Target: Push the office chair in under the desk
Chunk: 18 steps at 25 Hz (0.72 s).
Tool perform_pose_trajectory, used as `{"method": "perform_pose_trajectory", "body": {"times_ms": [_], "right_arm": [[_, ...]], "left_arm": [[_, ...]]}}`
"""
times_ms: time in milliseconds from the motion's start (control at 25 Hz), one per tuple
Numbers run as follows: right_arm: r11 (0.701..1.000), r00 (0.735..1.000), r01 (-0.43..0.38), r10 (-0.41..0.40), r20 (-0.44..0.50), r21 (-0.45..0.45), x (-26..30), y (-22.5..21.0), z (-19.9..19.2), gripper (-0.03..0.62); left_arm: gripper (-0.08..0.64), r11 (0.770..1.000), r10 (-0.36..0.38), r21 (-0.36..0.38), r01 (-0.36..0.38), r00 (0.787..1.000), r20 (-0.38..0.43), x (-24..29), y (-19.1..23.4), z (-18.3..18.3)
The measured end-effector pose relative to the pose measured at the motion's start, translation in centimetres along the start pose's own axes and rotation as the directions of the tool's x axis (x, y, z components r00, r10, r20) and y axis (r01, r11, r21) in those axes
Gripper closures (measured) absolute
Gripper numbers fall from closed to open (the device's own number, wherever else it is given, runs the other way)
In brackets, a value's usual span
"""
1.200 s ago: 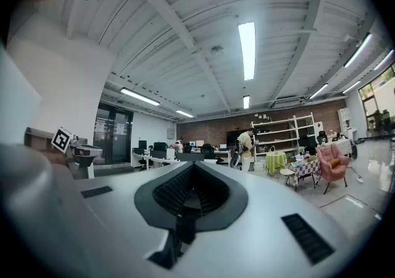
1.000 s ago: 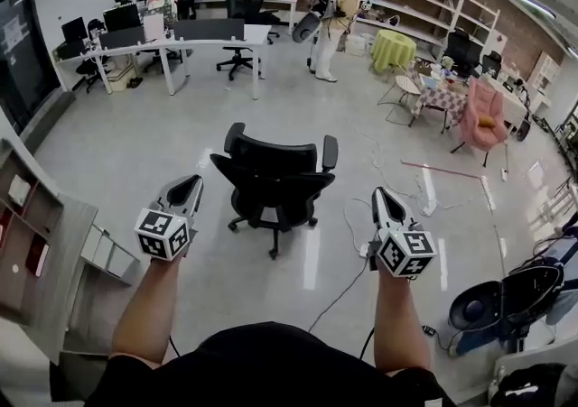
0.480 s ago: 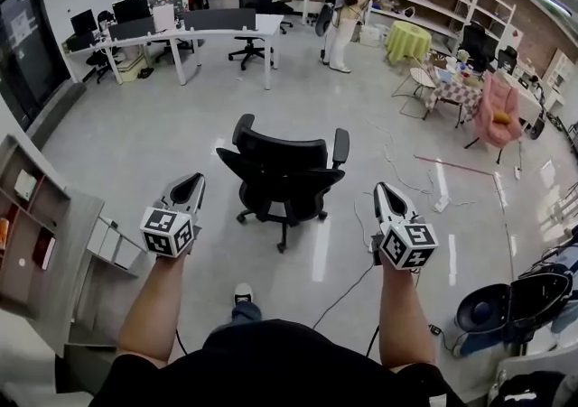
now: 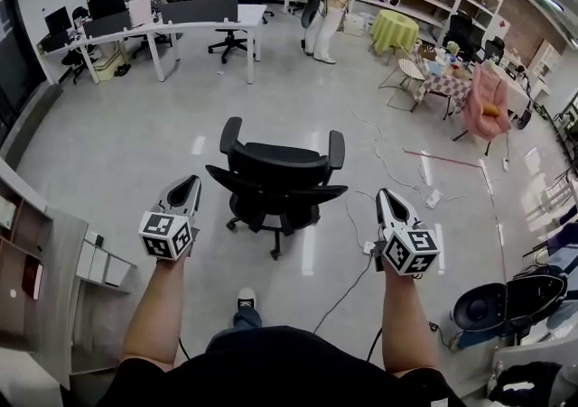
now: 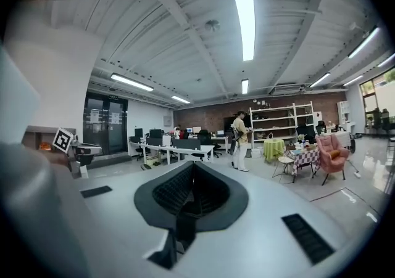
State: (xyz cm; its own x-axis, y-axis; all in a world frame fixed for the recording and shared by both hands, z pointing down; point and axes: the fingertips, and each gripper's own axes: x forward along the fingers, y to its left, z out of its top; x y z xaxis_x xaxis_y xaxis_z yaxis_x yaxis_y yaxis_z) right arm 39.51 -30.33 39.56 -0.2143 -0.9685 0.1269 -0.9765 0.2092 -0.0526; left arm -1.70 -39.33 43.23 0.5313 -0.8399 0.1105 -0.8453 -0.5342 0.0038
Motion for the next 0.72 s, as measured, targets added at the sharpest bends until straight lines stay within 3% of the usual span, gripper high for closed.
{"method": "perform_pose_trajectory", "body": {"times_ms": [320, 720], "right_arm": [[0.998, 0.998, 0.058, -0.058, -0.011, 0.004, 9.1, 1.7, 1.5, 0.581], [0.994, 0.994, 0.108, -0.108, -0.010, -0.008, 15.2, 4.2, 3.5, 0.581]], "left_arm": [[0.534, 0.999, -0.046, -0.029, 0.047, 0.999, 0.010, 7.0, 8.8, 0.1], [0.534, 0.992, -0.116, -0.045, 0.117, 0.993, 0.024, 12.4, 15.2, 0.9]]}}
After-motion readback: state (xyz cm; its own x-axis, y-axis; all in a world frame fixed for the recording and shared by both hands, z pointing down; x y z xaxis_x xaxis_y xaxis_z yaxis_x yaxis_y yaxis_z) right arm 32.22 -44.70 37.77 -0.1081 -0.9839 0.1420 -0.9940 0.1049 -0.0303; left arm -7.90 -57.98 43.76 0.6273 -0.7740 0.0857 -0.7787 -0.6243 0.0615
